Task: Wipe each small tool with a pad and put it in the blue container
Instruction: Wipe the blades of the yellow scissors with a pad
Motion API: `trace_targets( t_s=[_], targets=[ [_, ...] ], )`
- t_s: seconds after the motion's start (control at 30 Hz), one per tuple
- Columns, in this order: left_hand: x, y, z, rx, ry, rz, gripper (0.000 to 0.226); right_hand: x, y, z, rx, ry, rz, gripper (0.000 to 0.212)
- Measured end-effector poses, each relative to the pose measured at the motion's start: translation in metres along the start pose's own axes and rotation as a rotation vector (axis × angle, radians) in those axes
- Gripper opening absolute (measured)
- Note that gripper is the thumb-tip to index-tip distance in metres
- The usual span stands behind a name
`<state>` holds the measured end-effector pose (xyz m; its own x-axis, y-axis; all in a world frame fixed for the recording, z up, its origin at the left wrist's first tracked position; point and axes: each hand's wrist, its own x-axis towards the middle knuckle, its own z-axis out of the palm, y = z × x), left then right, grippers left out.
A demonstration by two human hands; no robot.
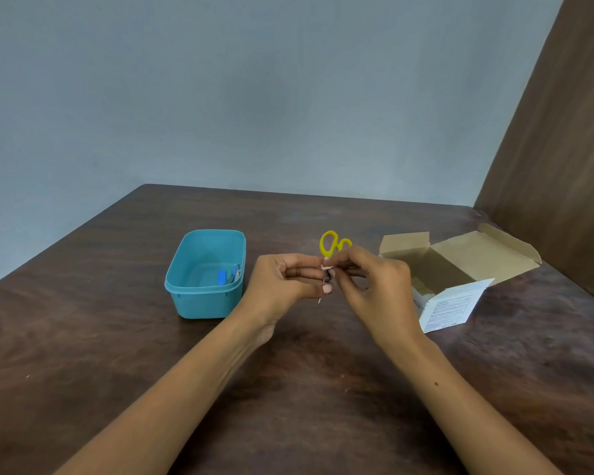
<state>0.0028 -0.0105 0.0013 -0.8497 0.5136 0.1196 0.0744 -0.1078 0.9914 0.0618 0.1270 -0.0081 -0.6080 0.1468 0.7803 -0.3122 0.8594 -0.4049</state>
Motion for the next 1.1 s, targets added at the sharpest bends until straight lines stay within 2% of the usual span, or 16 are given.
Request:
trace_targets(
  t_s=[0.1, 0.27, 0.5, 0.7, 0.9, 1.1],
  targets=[
    [-0.0002, 0.0003, 0.0012, 0.018, 0.002, 0.011, 0.036, -0.0002, 0.0026, -0.0015, -0.039, 0.024, -0.031, 0.017],
    [0.0013, 0.0029, -0.0064, 0.007, 0.017, 0.013, 0.038, -0.0022, -0.0004, -0.0014, -0.01, -0.098, -0.087, 0.017],
    [-0.0003, 0.002, -0.001, 0.02, -0.039, -0.001, 0.04, -0.0018, 0.0042, 0.0012, -0.076, 0.049, -0.047, 0.017],
    [0.0006, 0.0034, -0.0064, -0.031, -0.023, -0.027, 0.035, -0.0032, -0.0005, 0.0024, -0.011, -0.08, -0.066, 0.019],
    [-0.0005, 0.0023, 0.0002, -0.043, -0.05, -0.034, 0.039, -0.002, 0.0034, 0.0011, -0.049, 0.071, -0.011, 0.019],
    [0.0017, 0.0055, -0.0061, -0.076, -0.011, -0.041, 0.037, -0.0026, -0.0043, 0.0023, 0.012, 0.004, -0.053, 0.021]
  ],
)
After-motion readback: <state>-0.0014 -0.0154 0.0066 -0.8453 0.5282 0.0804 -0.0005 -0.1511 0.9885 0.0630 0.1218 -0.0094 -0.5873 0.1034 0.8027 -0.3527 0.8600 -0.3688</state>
